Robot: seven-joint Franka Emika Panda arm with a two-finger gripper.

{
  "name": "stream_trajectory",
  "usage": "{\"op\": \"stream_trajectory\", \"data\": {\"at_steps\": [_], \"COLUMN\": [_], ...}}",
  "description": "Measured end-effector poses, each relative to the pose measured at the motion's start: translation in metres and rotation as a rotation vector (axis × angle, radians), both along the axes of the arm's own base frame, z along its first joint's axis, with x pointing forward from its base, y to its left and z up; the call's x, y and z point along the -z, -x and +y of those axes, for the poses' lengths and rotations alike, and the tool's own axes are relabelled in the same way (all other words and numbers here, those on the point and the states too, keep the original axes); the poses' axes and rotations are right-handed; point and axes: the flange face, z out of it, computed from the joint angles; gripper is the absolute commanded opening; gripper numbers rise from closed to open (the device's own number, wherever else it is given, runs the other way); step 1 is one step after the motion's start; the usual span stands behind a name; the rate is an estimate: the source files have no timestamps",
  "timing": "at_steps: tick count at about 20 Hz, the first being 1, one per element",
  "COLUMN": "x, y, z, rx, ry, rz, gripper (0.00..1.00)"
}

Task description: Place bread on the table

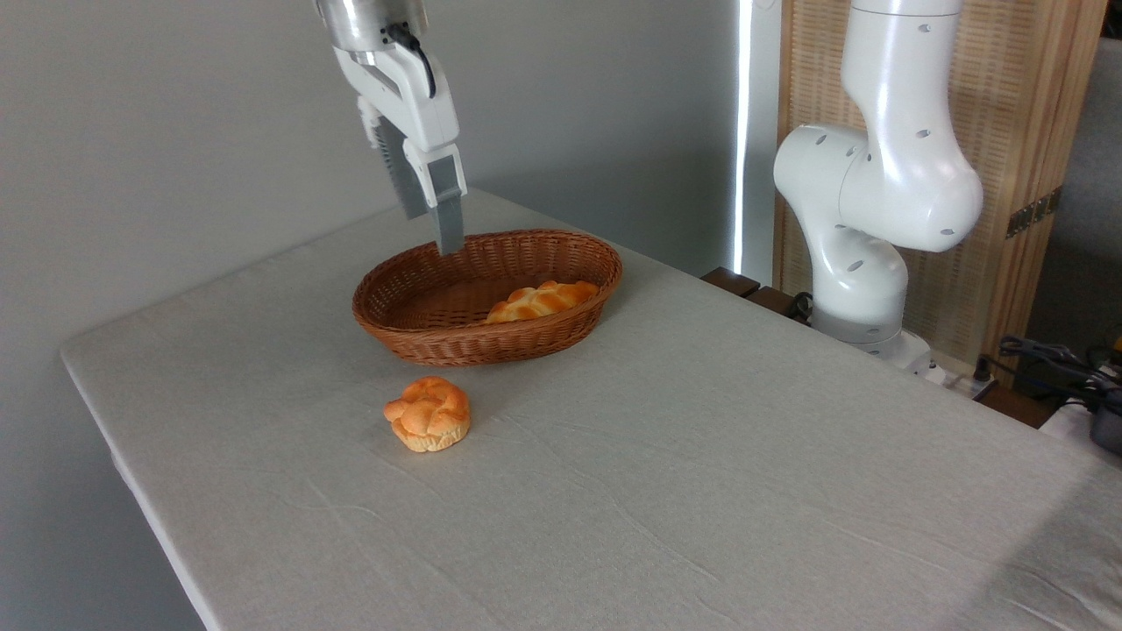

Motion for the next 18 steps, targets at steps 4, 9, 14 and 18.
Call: {"op": "stream_trajectory", "data": {"at_steps": [4, 9, 14, 18], "x": [0.074, 0.143, 0.155, 0.164], "y": [0.052, 0.079, 0.083, 0.088], "z": [-0.05, -0.055, -0.046, -0.045], "rx": [0.114, 0.149, 0.158, 0.163], "ry": [-0.076, -0.129, -0.176, -0.191], "rz": [0.066, 0.121, 0.134, 0.148], "gripper": [1.0, 1.0, 1.0, 0.55]}}
